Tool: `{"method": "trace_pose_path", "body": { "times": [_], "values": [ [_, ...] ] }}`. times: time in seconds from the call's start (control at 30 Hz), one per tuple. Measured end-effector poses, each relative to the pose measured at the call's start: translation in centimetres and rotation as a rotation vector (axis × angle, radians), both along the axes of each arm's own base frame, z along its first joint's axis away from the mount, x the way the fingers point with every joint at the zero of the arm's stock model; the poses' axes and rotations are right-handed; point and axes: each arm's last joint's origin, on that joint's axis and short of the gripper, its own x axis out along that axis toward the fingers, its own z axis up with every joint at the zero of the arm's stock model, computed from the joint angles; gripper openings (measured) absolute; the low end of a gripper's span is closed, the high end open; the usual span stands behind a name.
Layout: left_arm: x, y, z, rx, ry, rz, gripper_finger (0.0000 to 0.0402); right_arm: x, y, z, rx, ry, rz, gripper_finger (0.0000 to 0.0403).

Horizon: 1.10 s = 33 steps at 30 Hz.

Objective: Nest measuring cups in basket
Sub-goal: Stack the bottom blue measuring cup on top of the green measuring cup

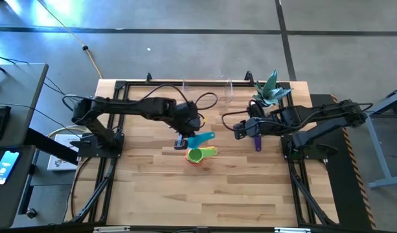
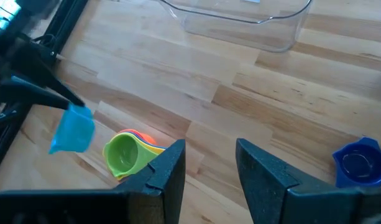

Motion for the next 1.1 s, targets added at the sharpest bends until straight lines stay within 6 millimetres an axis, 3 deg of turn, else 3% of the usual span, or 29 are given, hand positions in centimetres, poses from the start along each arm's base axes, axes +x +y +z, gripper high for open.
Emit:
{"method": "trace_pose_path", "body": {
  "times": [0.33, 0.7, 1.1],
  "values": [
    [2.1, -0.1, -3.1, -0.017, 0.102, 0.01, 0.0007, 0.0, 0.0, 0.0, -0.002, 0.003, 0.001, 0.0134],
    [3.6, -1.7, -6.5, -0.03, 0.195, -0.022, 0.0007, -0.1, 0.0, 0.0, -0.003, 0.008, 0.001, 0.0134],
    [3.7, -2.3, -6.9, -0.044, 0.216, -0.006, 0.001, -0.1, 0.0, 0.0, -0.001, 0.007, 0.001, 0.0134]
  ]
}}
